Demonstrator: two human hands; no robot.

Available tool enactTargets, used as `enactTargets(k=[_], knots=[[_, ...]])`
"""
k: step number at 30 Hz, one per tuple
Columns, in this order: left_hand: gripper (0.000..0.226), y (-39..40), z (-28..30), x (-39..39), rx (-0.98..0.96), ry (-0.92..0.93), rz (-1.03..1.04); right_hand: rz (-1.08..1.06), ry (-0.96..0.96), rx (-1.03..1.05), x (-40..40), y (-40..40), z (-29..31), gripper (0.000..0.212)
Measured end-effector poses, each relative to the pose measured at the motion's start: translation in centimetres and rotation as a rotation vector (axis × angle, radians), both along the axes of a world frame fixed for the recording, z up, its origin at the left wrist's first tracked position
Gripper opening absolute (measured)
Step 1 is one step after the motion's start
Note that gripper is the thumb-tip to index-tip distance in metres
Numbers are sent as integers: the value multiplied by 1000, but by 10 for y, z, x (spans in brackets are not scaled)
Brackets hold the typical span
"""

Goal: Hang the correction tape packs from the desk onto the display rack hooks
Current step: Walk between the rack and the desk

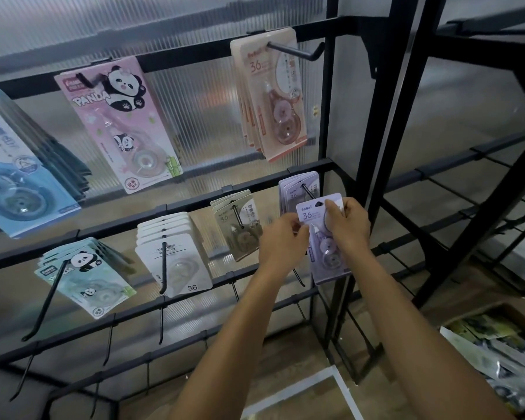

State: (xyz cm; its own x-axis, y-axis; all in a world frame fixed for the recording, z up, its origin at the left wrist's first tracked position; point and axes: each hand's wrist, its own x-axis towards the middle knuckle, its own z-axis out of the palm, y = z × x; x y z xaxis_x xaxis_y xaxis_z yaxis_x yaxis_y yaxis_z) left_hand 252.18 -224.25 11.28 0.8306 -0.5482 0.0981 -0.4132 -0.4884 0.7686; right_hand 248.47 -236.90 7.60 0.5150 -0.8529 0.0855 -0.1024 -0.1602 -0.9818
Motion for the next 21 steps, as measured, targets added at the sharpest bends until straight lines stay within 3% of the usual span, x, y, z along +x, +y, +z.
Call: enactTargets(k=[4,15,18,21], knots=[[21,-1,-1,6,52,-13,8,6,-55,0,10,0,0,21],[33,5,-5,30,72,-75,50,53,19,-125,54,-16,-1,26],[38,8,-7,35,110,-82,83,-30,53,-127,60,-14,-9,16],[40,10,-12,33,104,-103,112,-201,47,-85,58,2,-18,25]])
